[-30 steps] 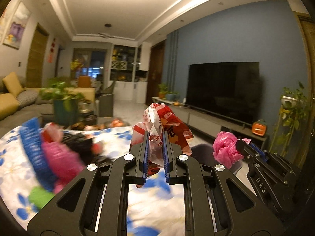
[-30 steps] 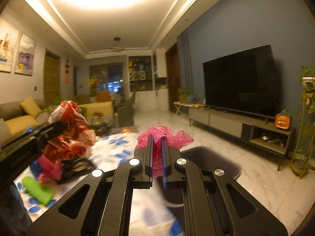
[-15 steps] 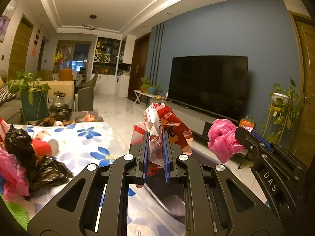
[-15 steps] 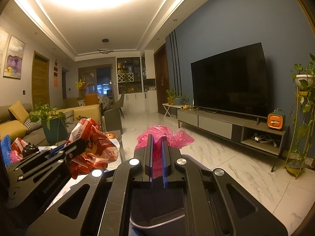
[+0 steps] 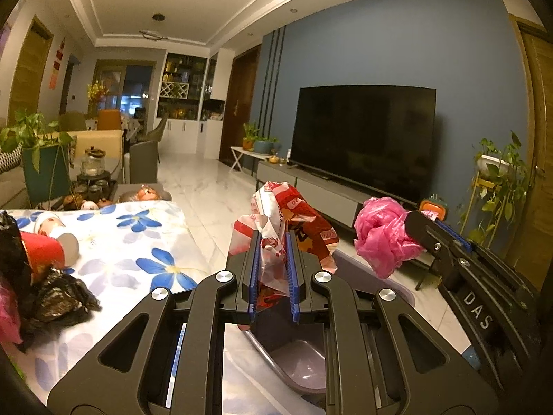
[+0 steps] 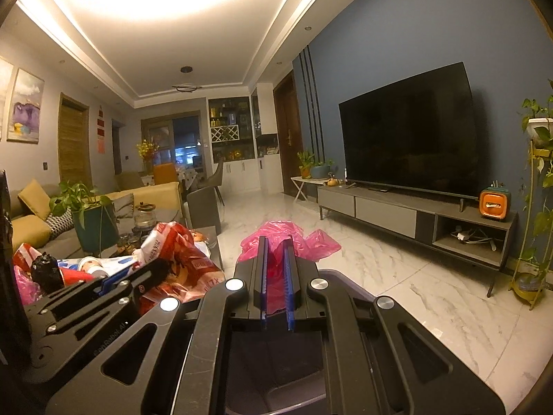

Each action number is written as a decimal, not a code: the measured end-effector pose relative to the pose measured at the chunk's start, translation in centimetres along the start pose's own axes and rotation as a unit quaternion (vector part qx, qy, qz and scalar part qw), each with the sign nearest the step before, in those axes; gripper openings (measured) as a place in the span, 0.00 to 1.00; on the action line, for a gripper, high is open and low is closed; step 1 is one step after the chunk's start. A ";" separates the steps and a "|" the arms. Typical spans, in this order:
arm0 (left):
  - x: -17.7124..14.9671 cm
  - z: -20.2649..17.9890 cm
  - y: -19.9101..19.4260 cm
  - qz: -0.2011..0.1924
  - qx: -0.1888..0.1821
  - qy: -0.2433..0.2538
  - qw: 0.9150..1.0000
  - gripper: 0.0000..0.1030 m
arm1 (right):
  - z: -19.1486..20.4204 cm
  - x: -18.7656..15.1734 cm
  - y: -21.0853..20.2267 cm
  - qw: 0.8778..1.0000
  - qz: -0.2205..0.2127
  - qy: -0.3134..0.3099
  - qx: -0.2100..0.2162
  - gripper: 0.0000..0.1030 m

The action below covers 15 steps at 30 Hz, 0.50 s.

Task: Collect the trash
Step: 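Drop the wrapper from the left tool into the bin while the right tool grasps a pink bag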

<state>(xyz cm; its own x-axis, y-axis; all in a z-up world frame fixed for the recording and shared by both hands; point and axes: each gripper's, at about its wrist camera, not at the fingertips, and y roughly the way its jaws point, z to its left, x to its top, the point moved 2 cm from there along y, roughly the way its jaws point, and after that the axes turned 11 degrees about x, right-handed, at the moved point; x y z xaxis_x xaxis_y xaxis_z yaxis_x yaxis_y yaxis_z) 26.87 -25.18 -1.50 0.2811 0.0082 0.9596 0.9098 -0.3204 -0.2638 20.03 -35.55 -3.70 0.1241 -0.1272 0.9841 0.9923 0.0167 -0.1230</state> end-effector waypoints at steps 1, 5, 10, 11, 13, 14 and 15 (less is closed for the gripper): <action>0.0 -0.1 0.2 0.002 -0.001 0.000 1.000 0.13 | 0.2 0.2 0.1 1.000 0.001 0.001 0.000 0.09; -0.3 -0.2 0.7 0.007 -0.010 -0.004 1.000 0.13 | 0.1 0.1 0.5 1.000 0.003 0.003 -0.001 0.10; -0.7 -0.3 1.5 0.014 -0.017 0.001 1.000 0.17 | 0.1 0.2 0.8 1.000 0.000 0.006 -0.003 0.26; -0.8 -0.3 1.7 0.017 -0.020 0.001 1.000 0.18 | -0.1 0.2 0.9 1.000 0.001 0.011 -0.005 0.28; -1.3 -0.4 2.1 0.025 -0.025 0.005 0.999 0.23 | -0.2 0.1 0.7 1.000 -0.002 0.018 -0.009 0.39; -1.5 -0.4 2.2 0.027 -0.026 0.008 0.999 0.28 | -0.3 0.0 0.5 1.000 -0.003 0.022 -0.013 0.42; -1.7 -0.4 2.3 0.028 -0.027 0.011 0.999 0.30 | -0.5 0.0 0.4 1.000 -0.004 0.025 -0.015 0.46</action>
<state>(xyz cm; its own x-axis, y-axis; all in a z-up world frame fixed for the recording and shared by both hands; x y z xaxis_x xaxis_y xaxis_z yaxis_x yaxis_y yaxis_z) 28.40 -26.36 -3.67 0.3236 -0.0313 0.9457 0.8750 -0.3704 -0.3117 20.40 -36.06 -3.79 0.1157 -0.1769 0.9774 0.9927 -0.0133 -0.1199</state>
